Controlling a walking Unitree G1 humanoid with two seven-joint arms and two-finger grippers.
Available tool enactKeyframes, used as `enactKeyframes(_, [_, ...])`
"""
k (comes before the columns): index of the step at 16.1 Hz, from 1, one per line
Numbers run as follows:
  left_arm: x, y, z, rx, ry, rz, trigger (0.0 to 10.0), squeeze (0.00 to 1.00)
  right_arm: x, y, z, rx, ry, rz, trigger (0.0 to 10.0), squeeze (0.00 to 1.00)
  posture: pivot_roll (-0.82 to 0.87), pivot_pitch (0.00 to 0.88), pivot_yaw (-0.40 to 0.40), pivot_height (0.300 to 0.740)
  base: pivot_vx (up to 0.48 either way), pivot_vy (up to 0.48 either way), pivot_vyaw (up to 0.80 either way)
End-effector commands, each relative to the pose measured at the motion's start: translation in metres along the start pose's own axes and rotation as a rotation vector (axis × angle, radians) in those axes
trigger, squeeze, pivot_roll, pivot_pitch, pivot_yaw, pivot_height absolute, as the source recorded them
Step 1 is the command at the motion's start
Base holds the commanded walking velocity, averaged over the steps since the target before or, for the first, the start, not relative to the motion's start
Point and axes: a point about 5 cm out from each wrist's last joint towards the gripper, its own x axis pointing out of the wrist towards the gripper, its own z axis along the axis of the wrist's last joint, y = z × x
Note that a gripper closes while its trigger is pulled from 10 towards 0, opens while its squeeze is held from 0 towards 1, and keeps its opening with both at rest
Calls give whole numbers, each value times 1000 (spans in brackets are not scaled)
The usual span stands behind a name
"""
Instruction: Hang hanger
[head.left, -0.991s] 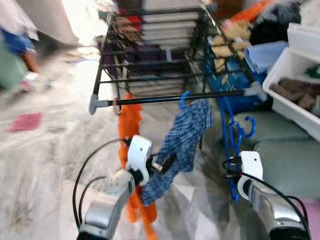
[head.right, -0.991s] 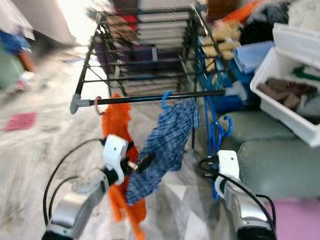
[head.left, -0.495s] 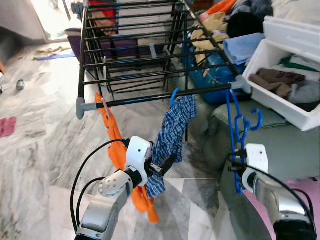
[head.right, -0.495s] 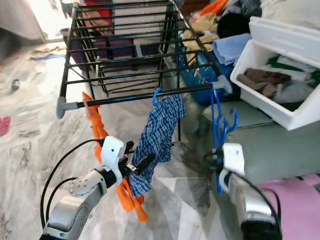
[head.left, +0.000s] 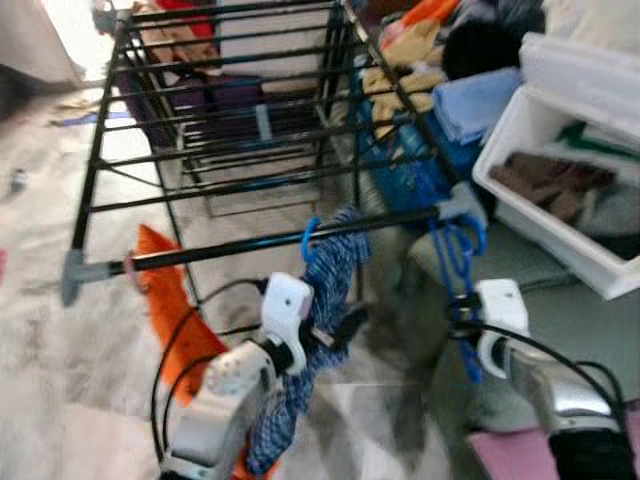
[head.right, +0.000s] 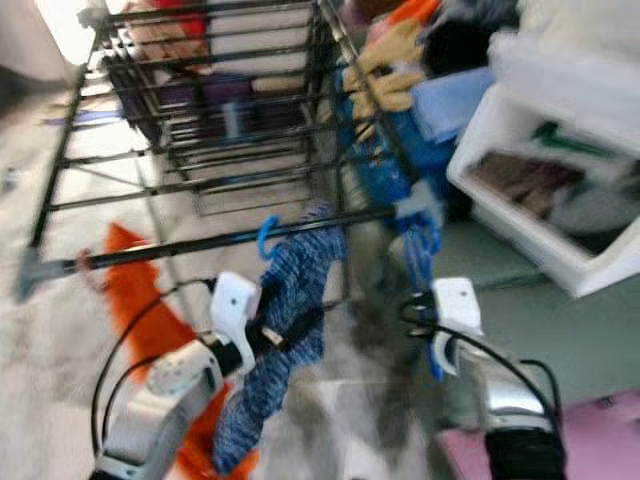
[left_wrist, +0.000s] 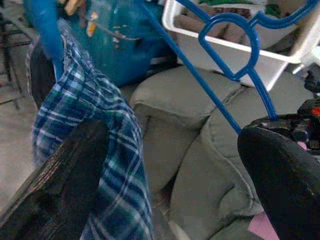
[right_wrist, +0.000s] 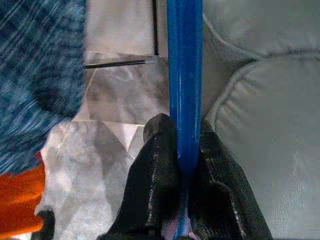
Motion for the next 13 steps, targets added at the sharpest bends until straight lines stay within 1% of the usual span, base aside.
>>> enactKeyframes(1, [-6,5,-7,-2,31,31,10000,0,-2,4,12,-22,-53,12,10000,0,-21,74,3,740,0,0,0])
enactKeyframes(3, [-6,6,-9,-13,43,54,10000,0,-3,4,11,-25,-51,12,10000,0,-23,70,4,740,0,0,0])
enactKeyframes(4, [-4,5,-8,-29,44,40,10000,0,-3,7,10,-30,-50,19,10000,0,-21,65,5,740,0,382,0])
enactKeyframes(6, [-4,5,-7,-25,46,29,10000,0,-1,15,10,-36,-56,41,10000,0,-18,62,7,740,0,480,0])
enactKeyframes(8, [-4,4,-9,-24,62,22,10000,0,-2,17,10,-40,-57,50,10000,0,-17,62,8,740,0,480,0])
enactKeyframes(9, [-4,3,-7,-13,48,22,10000,0,-2,18,9,-38,-57,53,10000,0,-16,63,8,740,0,480,0])
enactKeyframes(11, [-5,4,-7,-7,42,27,10000,0,-3,18,7,-29,-57,46,10000,0,-16,65,9,740,0,0,0])
enactKeyframes(12, [-5,2,-6,-5,40,10,10000,0,-3,16,7,-24,-60,29,10000,0,-17,66,11,740,0,0,0])
enactKeyframes(13, [-6,1,-6,-6,40,4,10000,0,-3,10,7,-15,-68,-14,10000,0,-19,66,9,740,0,0,0])
